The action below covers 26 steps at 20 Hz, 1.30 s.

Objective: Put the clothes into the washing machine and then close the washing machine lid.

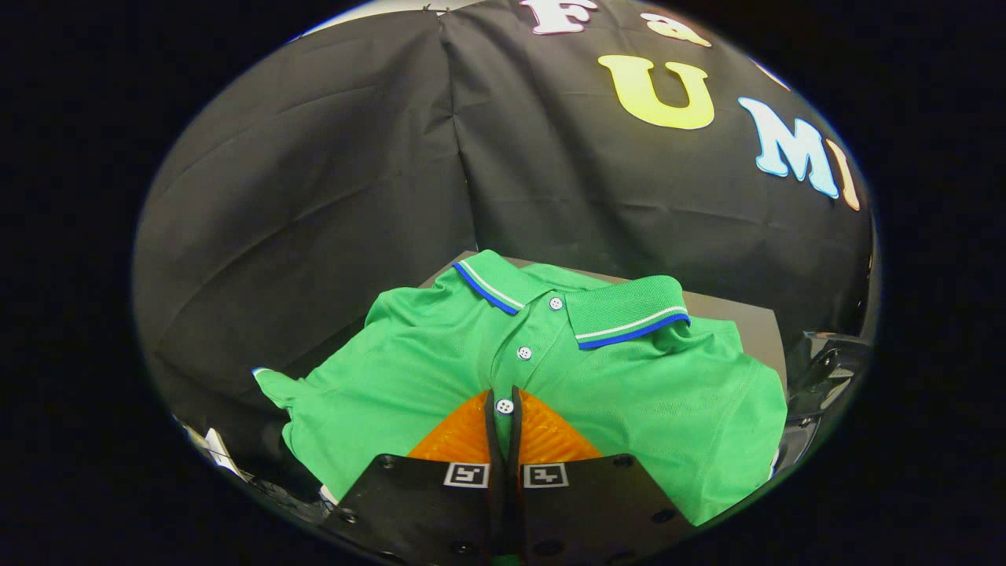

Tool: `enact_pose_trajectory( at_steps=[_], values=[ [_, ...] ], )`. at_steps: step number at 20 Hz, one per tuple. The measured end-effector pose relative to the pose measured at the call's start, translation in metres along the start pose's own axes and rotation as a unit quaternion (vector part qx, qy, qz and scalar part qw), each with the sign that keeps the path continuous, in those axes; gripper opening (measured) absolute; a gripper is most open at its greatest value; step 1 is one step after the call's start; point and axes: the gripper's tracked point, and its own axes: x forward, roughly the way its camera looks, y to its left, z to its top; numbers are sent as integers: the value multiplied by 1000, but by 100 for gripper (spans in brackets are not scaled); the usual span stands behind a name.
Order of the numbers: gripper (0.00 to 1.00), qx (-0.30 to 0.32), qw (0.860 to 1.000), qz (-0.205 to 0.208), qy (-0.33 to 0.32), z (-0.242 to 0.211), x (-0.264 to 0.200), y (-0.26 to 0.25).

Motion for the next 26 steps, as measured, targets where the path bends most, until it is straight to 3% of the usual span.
enact_pose_trajectory(
  at_steps=[3,9,14,26],
  values=[
    [2,-4,999,39,-22,12,-11,2],
    [2,-30,994,75,-73,37,-47,12],
    [2,-13,990,94,-103,55,-77,0],
    [2,3,980,80,-180,93,-142,-67]
  ],
)
